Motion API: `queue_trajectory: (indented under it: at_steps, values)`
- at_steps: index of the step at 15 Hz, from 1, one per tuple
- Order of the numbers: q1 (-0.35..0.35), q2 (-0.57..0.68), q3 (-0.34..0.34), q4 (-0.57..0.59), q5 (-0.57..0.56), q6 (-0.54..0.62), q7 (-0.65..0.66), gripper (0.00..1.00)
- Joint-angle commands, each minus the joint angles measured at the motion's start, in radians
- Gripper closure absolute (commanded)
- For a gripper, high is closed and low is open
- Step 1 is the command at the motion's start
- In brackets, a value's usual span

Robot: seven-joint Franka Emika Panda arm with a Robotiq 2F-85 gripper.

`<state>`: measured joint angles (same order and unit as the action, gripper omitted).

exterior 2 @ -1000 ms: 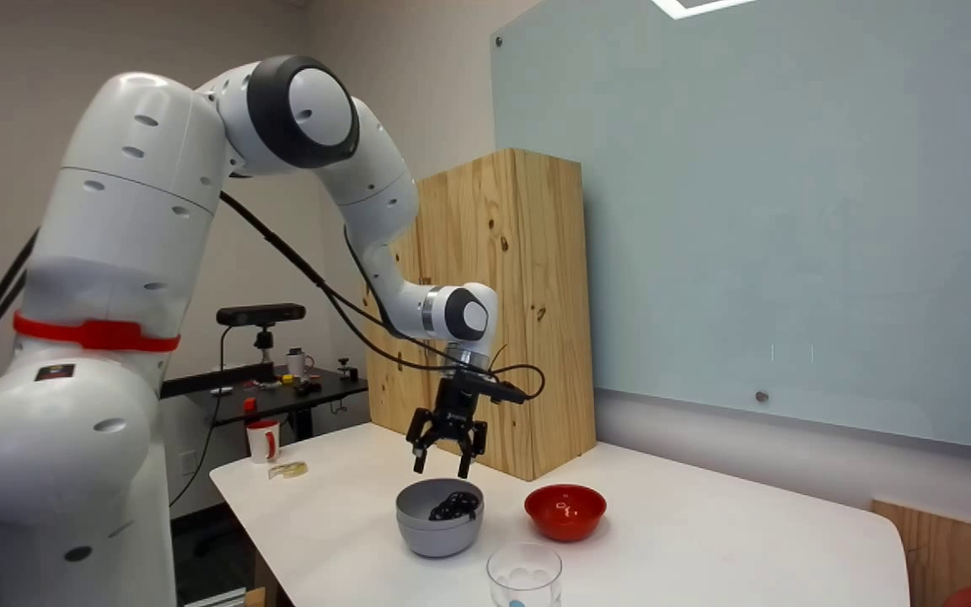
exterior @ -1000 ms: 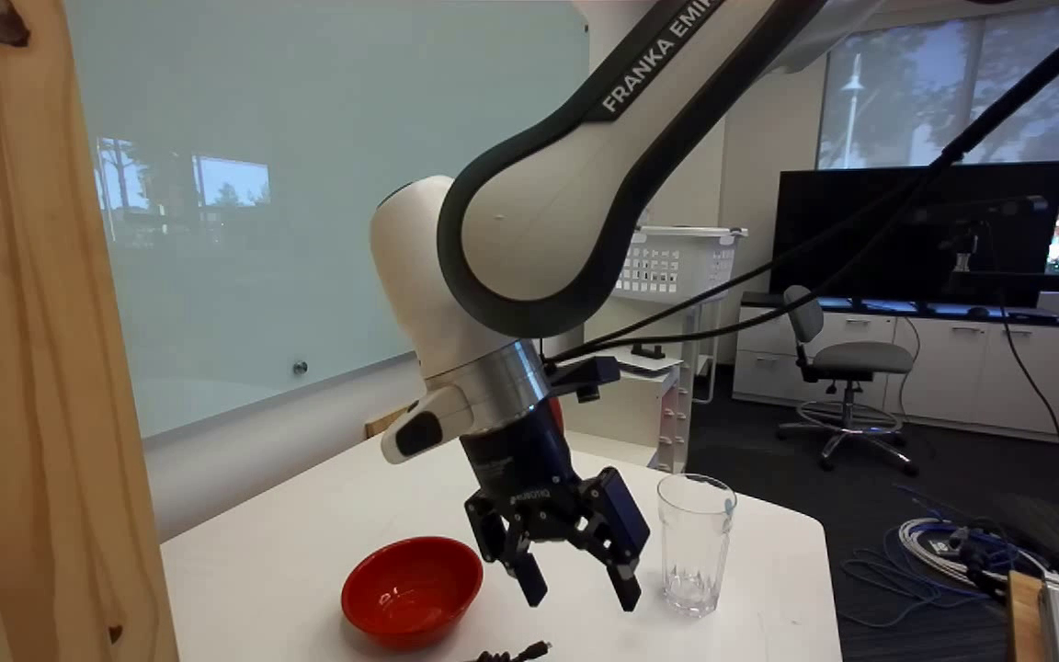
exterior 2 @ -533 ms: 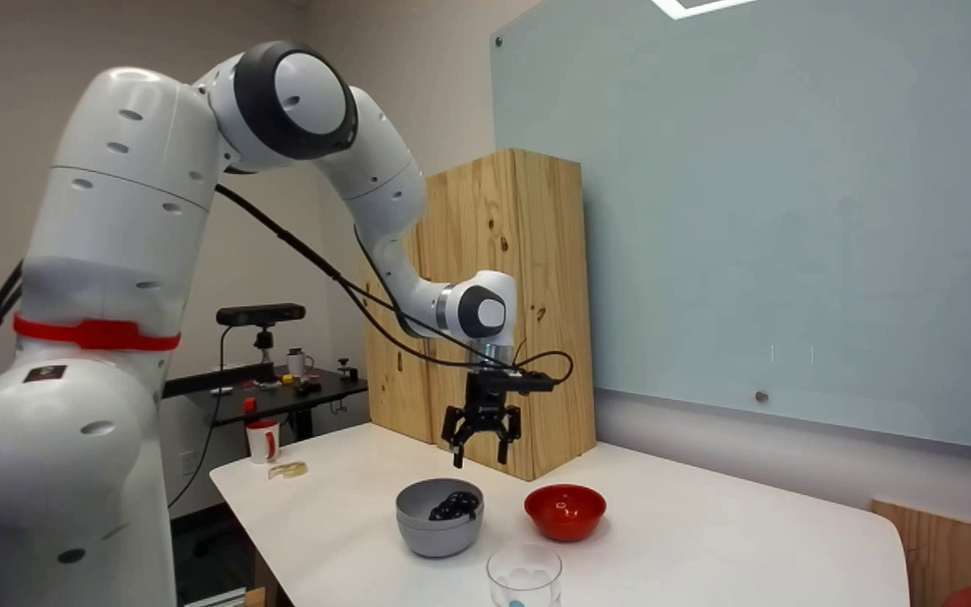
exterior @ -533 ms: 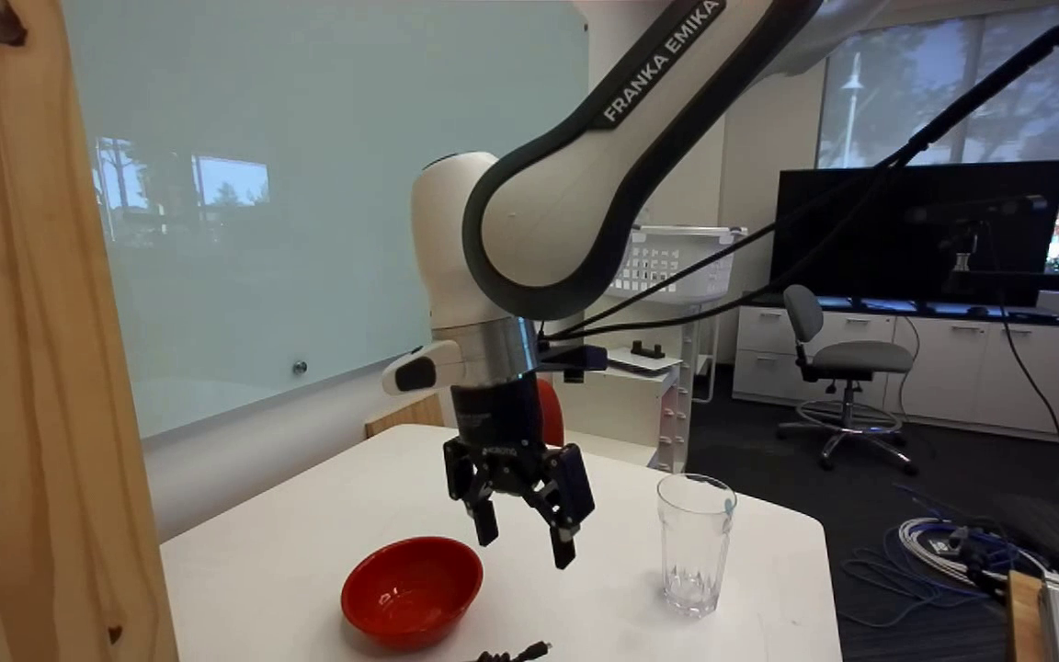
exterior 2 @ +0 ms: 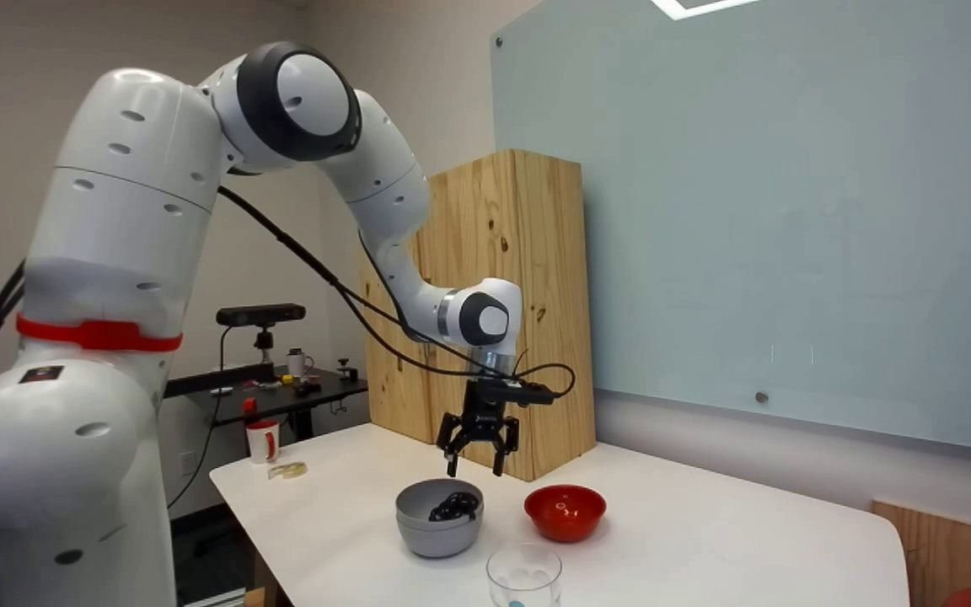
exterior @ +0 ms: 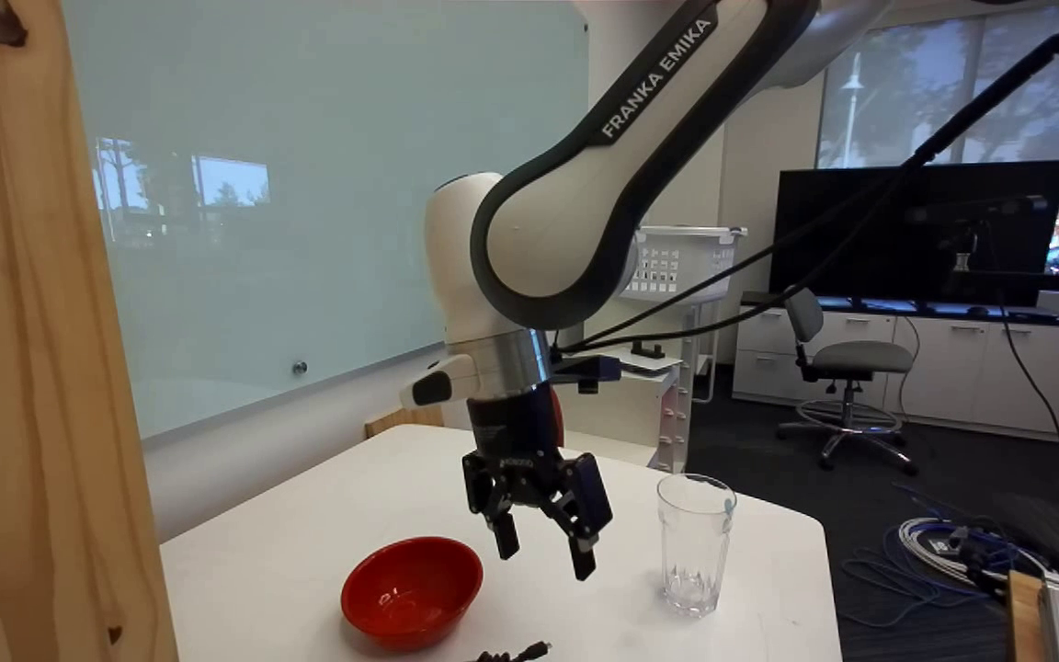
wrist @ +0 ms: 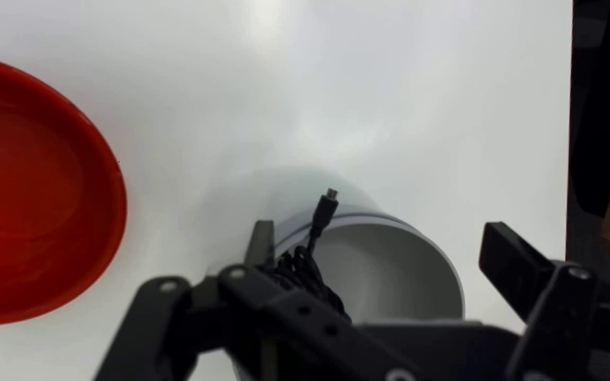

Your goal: Remove the black cable from the grey bowl and put it on the table

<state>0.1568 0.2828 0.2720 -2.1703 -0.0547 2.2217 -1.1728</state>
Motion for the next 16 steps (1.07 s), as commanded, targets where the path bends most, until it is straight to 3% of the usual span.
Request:
queue_trajectory:
  at_steps: [1, 3, 11, 16]
  values:
    - [0.002, 0.000, -0.002, 0.002, 0.001, -0.002, 0.000, 0.00]
    - [0.002, 0.000, -0.002, 0.002, 0.002, -0.002, 0.000, 0.00]
    - [0.025, 0.107, 0.039, -0.018, 0.011, 0.419, 0.046, 0.00]
    - [-0.003, 0.132, 0.093, 0.002, 0.052, 0.371, 0.064, 0.00]
